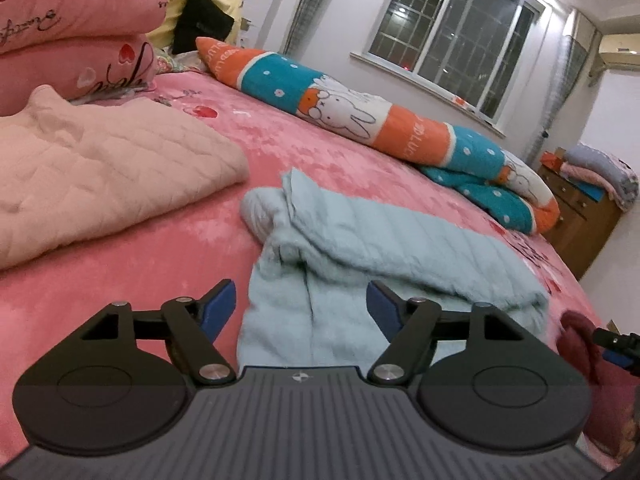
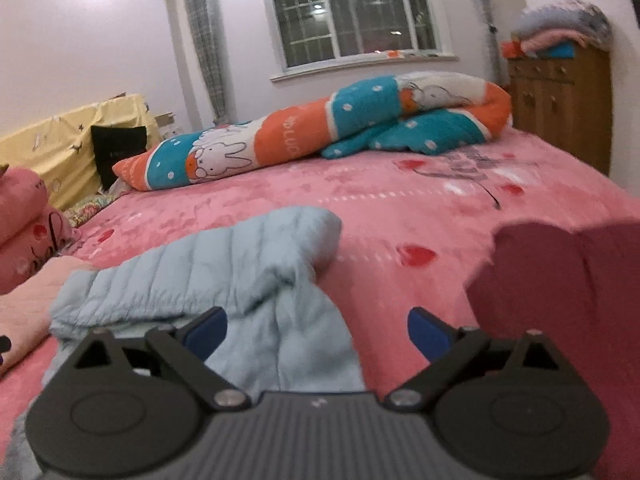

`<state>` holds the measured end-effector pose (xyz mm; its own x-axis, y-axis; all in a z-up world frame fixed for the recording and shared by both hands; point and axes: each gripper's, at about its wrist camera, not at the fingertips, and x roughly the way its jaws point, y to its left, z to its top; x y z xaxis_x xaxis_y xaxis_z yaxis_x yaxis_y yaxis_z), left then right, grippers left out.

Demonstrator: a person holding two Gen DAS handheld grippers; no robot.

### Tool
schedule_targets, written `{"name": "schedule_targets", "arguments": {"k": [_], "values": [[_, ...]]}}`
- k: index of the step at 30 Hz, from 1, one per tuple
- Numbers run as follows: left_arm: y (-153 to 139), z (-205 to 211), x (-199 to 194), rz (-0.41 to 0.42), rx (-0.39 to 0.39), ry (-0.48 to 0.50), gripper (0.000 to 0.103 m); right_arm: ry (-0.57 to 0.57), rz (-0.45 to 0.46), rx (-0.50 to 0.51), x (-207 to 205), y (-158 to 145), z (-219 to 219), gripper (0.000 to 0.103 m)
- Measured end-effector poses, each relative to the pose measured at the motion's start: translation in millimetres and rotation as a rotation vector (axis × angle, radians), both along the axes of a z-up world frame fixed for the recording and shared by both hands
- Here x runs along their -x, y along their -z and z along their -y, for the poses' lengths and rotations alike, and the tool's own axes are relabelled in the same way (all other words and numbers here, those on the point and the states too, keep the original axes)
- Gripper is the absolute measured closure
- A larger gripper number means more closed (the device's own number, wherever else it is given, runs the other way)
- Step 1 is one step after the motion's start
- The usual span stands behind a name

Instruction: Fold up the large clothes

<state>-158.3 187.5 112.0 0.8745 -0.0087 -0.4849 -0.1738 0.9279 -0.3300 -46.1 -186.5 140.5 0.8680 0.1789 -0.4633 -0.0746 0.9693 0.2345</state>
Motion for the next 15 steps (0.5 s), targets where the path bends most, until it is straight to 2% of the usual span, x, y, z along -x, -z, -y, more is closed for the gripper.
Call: {"name": "schedule_targets", "arguments": {"k": [4, 9, 15], "values": [[2, 9, 39, 0.001, -0.018, 0.017, 0.01, 0.001, -0.029, -0.034, 33, 7, 16, 0.004], [9, 16, 80, -0.018, -0.053, 0.014, 0.009, 0.005, -0.101, -0.076, 64, 21, 31, 0.004], [18, 21, 105, -0.038, -0.079, -0.014, 0.009, -0.003, -0.187, -0.078, 89, 36, 40, 0.004]]}}
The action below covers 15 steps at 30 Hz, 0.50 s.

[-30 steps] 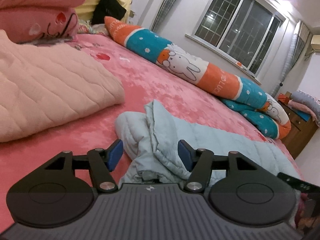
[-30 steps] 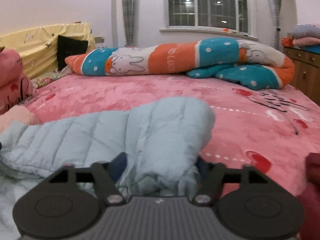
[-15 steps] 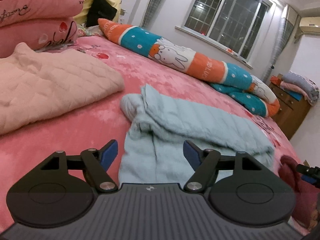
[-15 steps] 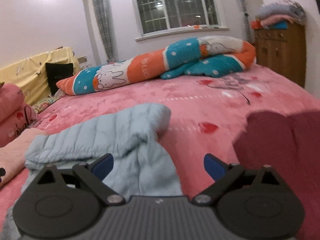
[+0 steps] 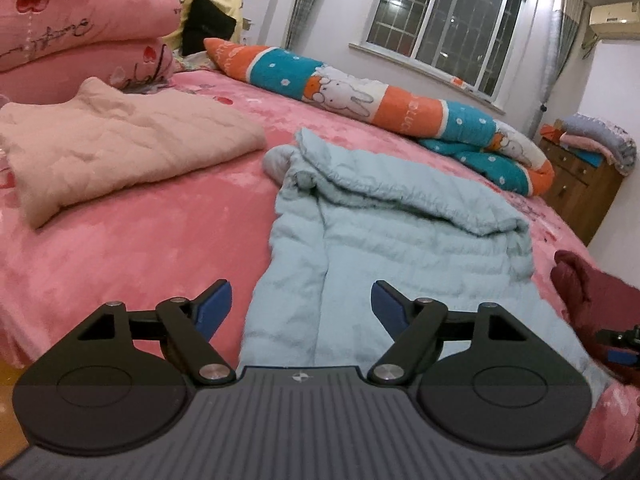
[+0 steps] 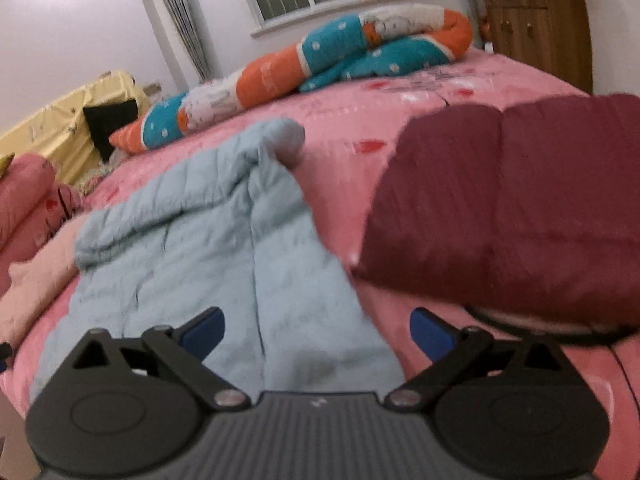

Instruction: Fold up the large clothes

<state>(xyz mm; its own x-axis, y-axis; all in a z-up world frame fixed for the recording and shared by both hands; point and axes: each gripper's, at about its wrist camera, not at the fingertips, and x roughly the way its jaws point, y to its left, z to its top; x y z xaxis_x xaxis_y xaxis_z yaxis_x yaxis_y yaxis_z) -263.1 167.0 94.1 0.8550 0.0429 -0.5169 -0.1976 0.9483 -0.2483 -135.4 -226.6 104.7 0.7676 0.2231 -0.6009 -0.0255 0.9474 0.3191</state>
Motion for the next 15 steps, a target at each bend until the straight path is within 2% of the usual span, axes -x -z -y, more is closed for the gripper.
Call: {"name": "schedule_targets", "arguments": {"k": [5, 12, 15], "values": [[8, -4, 4, -0.035, 0.003, -0.029, 0.009, 0.005, -0.066, -0.035, 7, 12, 9, 0.004], [24, -10, 3, -0.096, 0.069, -0.039, 0.009, -0.037, -0.064, -0.048, 9, 21, 10, 0.005], [31, -8, -2, -0.126, 0.061, -0.025, 0.009, -0.067, -0.063, -0.067, 6, 25, 8, 0.006]]}}
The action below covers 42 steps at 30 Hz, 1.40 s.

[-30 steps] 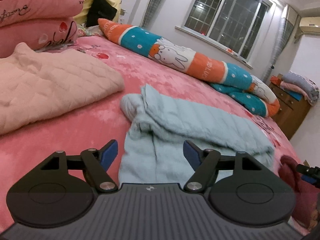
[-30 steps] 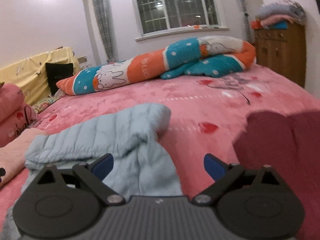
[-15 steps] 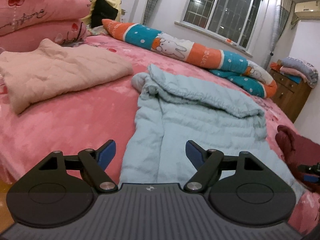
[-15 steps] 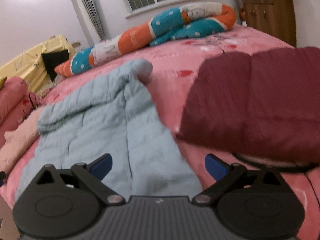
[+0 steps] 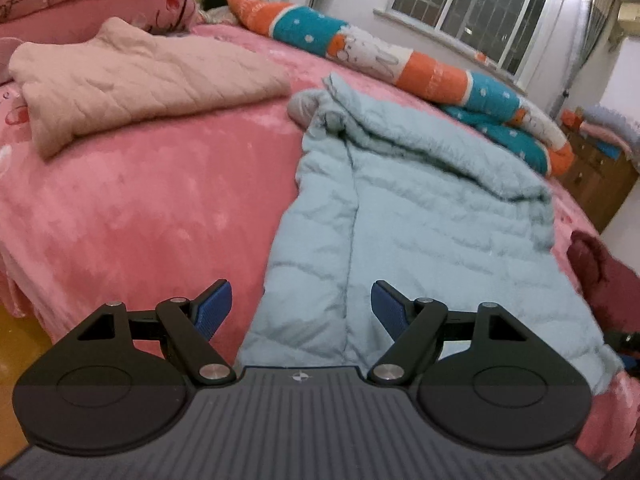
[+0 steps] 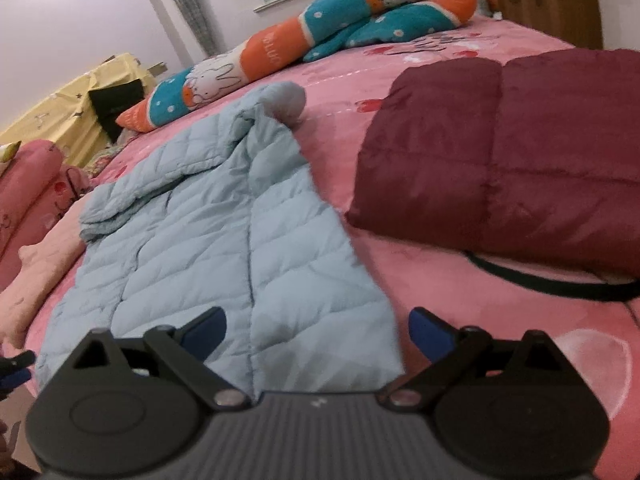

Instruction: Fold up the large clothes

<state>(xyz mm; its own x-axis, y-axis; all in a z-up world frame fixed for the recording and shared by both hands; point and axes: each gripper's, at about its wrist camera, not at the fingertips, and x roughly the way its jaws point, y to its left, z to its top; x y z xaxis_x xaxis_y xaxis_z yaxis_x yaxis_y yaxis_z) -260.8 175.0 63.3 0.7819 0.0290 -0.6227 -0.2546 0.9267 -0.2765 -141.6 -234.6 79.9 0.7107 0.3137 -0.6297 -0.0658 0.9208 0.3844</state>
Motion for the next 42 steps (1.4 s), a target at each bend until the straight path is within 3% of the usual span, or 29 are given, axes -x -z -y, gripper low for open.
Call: {"name": "schedule_targets", "arguments": {"k": [8, 19, 23, 27, 32, 34, 39, 42], "values": [[15, -2, -7, -0.014, 0.027, -0.005, 0.009, -0.049, -0.031, -0.013, -6, 10, -6, 0.007], [27, 4, -19, -0.04, 0.053, 0.062, 0.01, -0.099, -0.041, -0.015, -10, 13, -14, 0.007], [27, 7, -19, -0.035, 0.069, 0.096, 0.016, -0.125, -0.032, -0.026, -9, 12, -18, 0.017], [27, 11, -21, -0.031, 0.071, 0.13, 0.025, -0.15, -0.033, -0.023, -9, 12, -24, 0.032], [29, 12, -23, -0.027, 0.087, 0.143, 0.039, -0.162, -0.046, -0.054, -11, 13, -25, 0.038], [29, 15, -25, -0.023, 0.091, 0.151, 0.052, -0.16, -0.051, -0.076, -12, 13, -23, 0.042], [26, 17, -29, -0.006, 0.133, 0.173, 0.086, -0.159, -0.072, -0.137, -14, 14, -22, 0.071], [21, 20, -30, 0.012, 0.151, 0.177, 0.094, -0.157, -0.096, -0.2, -15, 13, -22, 0.086]]}}
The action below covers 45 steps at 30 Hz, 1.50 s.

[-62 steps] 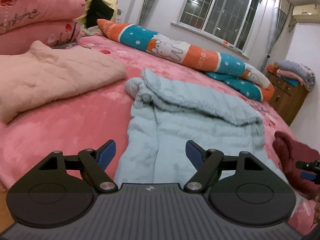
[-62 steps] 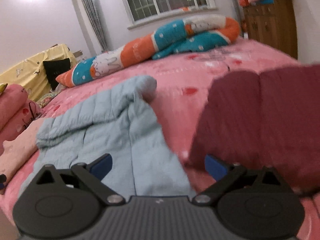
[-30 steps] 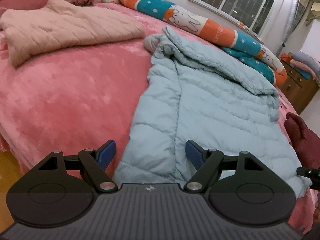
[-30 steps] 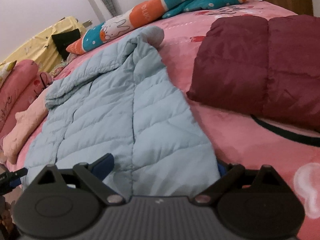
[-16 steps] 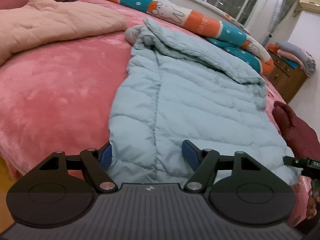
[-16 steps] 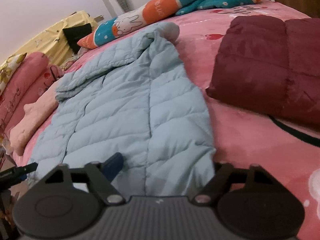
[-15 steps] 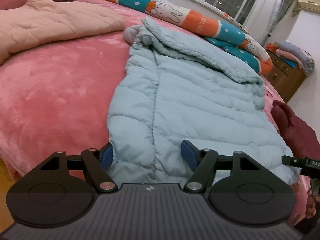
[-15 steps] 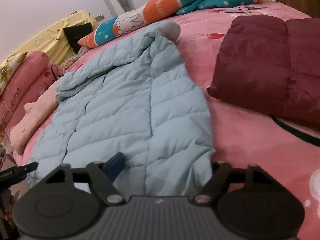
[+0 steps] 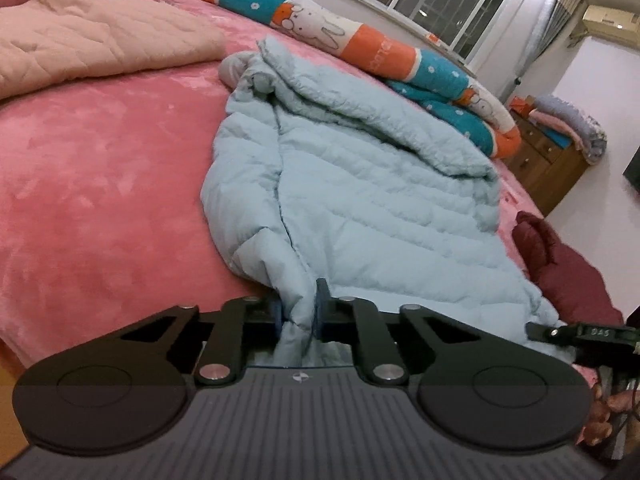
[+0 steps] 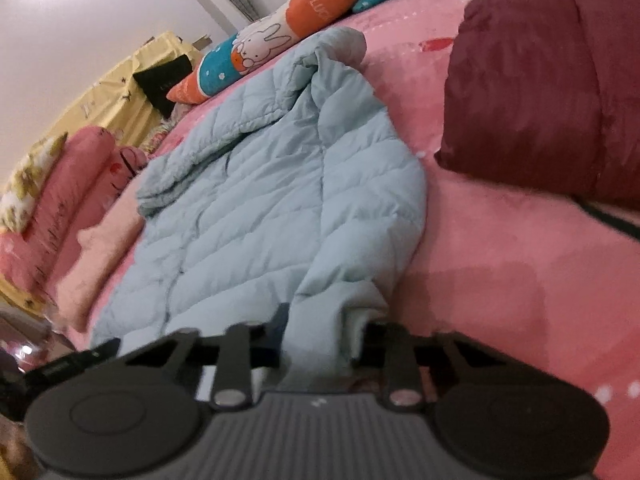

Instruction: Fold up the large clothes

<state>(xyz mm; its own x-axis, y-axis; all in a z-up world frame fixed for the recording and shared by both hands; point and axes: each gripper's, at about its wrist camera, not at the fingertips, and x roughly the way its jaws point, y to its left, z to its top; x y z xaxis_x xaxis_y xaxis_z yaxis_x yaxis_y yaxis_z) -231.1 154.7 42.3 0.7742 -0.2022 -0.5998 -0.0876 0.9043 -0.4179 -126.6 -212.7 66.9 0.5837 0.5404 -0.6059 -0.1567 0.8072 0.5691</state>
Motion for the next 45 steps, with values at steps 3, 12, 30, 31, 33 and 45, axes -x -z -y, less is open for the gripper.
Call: {"name": "schedule_targets", "arguments": {"k": [3, 12, 30, 31, 33, 45], "values": [[-9, 1, 3, 0.029, 0.008, 0.004, 0.096, -0.004, 0.0, -0.004, 2, -5, -3, 0.092], [-32, -7, 17, 0.125, 0.09, 0.013, 0.098, 0.003, 0.036, -0.111, 20, -28, 3, 0.097], [-83, -23, 97, 0.292, 0.217, 0.082, 0.099, -0.158, 0.198, -0.304, 108, -83, 18, 0.097], [-85, -27, 103, 0.297, 0.224, 0.074, 0.099, -0.16, 0.199, -0.324, 114, -84, 22, 0.097], [-88, -33, 112, 0.303, 0.244, 0.058, 0.099, -0.16, 0.192, -0.371, 121, -84, 29, 0.097], [-90, -36, 74, 0.335, 0.239, -0.017, 0.098, -0.037, 0.161, -0.533, 97, -87, 42, 0.097]]}}
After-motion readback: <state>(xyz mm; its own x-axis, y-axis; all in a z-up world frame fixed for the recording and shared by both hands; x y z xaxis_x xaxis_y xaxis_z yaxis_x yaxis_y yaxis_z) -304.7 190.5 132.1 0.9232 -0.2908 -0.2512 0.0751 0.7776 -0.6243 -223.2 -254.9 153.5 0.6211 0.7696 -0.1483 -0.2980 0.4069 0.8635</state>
